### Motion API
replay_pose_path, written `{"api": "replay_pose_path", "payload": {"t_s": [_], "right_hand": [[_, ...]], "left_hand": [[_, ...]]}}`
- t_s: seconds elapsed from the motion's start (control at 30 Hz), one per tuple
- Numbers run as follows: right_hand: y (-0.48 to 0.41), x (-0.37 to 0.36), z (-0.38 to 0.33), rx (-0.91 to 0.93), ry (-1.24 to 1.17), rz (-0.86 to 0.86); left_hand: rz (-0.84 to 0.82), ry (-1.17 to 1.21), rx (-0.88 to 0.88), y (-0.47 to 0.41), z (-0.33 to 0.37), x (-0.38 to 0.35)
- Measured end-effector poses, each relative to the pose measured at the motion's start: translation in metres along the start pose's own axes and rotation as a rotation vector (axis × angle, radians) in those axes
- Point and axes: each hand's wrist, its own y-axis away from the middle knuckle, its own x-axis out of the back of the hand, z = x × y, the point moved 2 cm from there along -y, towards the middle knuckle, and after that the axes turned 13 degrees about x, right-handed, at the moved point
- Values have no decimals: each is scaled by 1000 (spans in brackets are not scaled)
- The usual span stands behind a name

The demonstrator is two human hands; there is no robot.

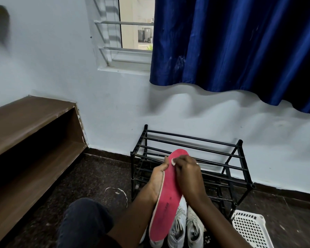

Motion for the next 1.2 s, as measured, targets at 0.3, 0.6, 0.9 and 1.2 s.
{"api": "replay_pose_path", "payload": {"t_s": [0.3,0.6,0.9,1.2], "right_hand": [[7,-3,-19,-126,50,-68],[4,6,-7,-138,-3,-15],[-7,9,-4,-252,14,128],[14,14,-4,-278,-102,-47]], "left_hand": [[127,-91,-53,6,4,-4],[118,-71,-18,9,-2,-6],[131,-64,-76,9,0,-10],[249,-106,-75,2,4,-1]]}}
